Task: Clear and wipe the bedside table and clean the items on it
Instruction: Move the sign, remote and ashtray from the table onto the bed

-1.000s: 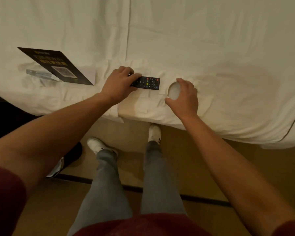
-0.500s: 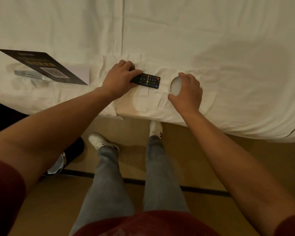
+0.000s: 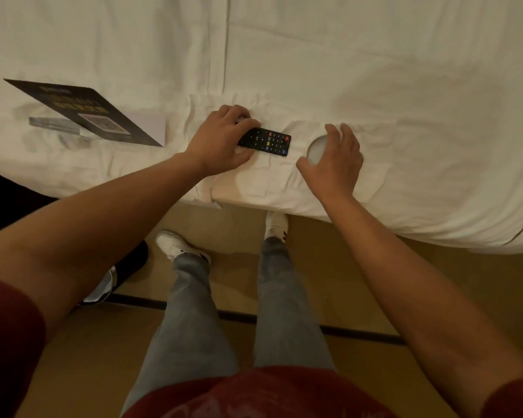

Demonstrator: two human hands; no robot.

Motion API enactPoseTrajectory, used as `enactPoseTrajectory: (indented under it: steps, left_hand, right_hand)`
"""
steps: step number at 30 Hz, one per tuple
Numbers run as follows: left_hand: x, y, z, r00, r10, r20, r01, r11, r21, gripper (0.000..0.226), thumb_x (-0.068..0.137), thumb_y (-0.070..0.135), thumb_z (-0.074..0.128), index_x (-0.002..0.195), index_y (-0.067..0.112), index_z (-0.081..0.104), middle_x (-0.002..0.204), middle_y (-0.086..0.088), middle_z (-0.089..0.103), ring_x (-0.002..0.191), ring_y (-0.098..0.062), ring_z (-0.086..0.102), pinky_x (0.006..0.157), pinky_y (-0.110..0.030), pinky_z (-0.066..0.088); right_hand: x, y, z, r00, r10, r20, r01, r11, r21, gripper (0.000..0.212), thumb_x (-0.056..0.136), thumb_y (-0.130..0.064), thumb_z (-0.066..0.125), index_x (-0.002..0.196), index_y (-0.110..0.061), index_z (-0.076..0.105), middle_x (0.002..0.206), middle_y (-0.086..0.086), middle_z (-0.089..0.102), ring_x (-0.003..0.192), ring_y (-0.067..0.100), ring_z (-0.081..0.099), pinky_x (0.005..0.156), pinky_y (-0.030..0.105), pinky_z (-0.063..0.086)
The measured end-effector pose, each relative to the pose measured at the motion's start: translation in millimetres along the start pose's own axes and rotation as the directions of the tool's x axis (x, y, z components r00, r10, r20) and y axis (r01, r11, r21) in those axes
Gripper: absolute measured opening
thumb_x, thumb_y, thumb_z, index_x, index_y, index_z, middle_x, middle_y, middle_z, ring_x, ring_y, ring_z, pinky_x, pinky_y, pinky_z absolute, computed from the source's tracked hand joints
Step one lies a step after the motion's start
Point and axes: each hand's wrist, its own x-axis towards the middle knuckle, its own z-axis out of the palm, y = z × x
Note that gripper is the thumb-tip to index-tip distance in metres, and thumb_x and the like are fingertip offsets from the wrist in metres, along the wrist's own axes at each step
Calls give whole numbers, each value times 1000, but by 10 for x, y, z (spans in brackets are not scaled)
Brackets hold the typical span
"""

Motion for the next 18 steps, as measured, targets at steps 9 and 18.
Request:
enactPoseTrajectory:
  steps: [9, 18]
  left_hand:
    - [-308, 70, -470, 952, -31, -305, -17, 988, -151, 40, 95, 34, 62, 128, 12, 62, 144, -14, 49, 121, -25, 56, 91, -44, 55]
    - [-900, -67, -1436, 672, -52, -739, -159, 964, -212, 27, 98, 26, 65, 118, 9, 68, 137, -14, 55, 111, -11, 58, 90, -24, 53]
  right_hand:
    - [-6, -737, -489, 956, -170, -240, 204, 971, 125, 67, 86, -37, 62, 147, -11, 48, 160, 12, 37, 150, 29, 33, 118, 44, 33]
    - [-431, -2207, -990, 792, -390, -469, 527, 825, 205, 59, 89, -30, 62, 142, -6, 52, 153, 14, 48, 144, 27, 43, 116, 37, 39]
